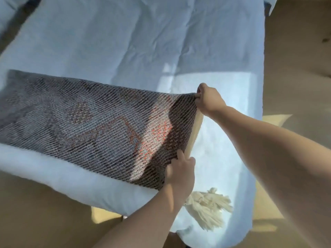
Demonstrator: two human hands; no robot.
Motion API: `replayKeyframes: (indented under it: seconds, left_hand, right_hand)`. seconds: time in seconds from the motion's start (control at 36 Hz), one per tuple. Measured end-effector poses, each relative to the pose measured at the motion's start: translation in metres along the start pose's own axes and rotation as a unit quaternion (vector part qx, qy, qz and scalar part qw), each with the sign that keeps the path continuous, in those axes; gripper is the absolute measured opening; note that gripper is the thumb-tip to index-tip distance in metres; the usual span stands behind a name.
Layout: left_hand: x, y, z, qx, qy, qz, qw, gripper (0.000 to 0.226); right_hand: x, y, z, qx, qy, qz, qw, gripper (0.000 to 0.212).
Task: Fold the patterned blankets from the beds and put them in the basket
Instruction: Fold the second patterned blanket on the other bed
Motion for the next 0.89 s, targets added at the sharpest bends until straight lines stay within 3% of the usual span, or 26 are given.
replayKeyframes:
  seconds: [0.08,0.17,0.25,0.39,0.5,0.58,0.81,0.89]
  left_hand:
    - [-0.027,-0.017,-0.009,-0.014,-0.029,-0.028,0.999,0.021]
    - [-0.049,-0.029,-0.023,0.003,-0.024,-0.006,1.000,0.023]
    - [-0.071,-0.051,-0.042,-0.050,0.015,-0.061,0.997,0.025]
    - [-0.116,-0.083,-0.069,-0.074,0.008,-0.102,0.992,0.046]
    - [-0.156,-0.106,-0.097,-0.122,0.041,-0.124,0.984,0.026]
    - [-0.183,-0.124,-0.112,-0.134,0.080,-0.120,0.980,0.032]
    - [-0.247,-0.177,-0.150,-0.133,0.135,-0.116,0.975,0.036]
    - [-0.265,-0.201,-0.162,-0.122,0.158,-0.115,0.973,0.044]
  right_hand:
    - [-0.009,-0.018,-0.014,0.016,-0.021,-0.010,1.000,0.031]
    - [-0.017,-0.035,-0.029,0.036,-0.029,-0.024,0.999,0.033]
    - [-0.028,-0.058,-0.042,0.052,-0.036,-0.029,0.998,0.033]
    - [-0.047,-0.104,-0.058,0.090,-0.056,-0.043,0.993,0.034]
    - [-0.060,-0.141,-0.066,0.113,-0.055,-0.055,0.991,0.044]
    - [-0.073,-0.172,-0.074,0.088,-0.072,-0.063,0.992,0.039]
    - [-0.091,-0.244,-0.085,0.157,-0.082,-0.055,0.983,0.022]
    - [-0.103,-0.280,-0.085,0.087,-0.090,-0.097,0.987,0.019]
Point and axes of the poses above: each hand's wrist, its own x-axis towards the middle knuckle, its own z-axis out of the palm, y = z × x, the point moved 5 cm from there along x, towards the middle knuckle, and after that the axes turned 14 degrees about -y, right-handed, at the moved point
